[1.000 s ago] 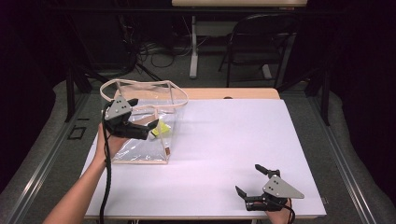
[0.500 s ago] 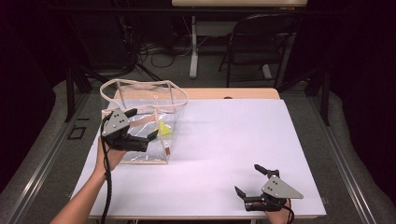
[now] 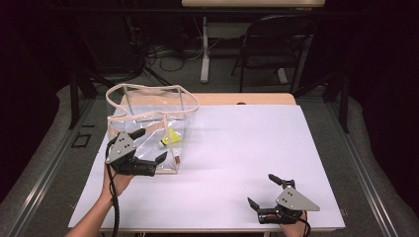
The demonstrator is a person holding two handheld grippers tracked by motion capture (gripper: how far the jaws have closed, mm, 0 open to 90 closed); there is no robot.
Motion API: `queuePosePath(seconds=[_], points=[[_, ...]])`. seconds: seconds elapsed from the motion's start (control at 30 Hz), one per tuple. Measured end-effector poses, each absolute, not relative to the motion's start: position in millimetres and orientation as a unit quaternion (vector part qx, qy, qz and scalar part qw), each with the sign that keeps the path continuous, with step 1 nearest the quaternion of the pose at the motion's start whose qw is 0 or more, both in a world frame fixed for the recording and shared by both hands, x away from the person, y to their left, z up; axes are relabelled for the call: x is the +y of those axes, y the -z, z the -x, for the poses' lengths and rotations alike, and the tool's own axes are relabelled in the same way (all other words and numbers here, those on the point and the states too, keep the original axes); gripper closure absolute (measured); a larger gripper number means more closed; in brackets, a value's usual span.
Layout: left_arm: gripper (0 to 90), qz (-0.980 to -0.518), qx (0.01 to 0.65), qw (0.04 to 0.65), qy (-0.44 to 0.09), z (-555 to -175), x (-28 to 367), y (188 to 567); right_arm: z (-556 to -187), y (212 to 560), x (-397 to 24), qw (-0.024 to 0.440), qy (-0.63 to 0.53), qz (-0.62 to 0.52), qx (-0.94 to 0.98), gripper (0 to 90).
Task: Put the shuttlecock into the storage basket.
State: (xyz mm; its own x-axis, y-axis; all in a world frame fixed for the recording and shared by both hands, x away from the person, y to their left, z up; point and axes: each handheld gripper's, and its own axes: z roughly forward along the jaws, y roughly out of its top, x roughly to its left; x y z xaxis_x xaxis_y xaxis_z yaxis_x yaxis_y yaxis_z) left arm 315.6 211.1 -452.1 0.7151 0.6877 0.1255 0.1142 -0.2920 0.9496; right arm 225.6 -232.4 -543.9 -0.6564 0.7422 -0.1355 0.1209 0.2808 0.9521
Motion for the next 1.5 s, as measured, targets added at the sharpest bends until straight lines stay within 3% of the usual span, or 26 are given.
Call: queuePosePath(seconds=[1.5], points=[[0.0,-0.761,0.256,0.547,-0.237,-268.2,232.0,535.3,-226.5,545.4,-231.3,0.295,-0.522,-0.291,0.745,2.9]])
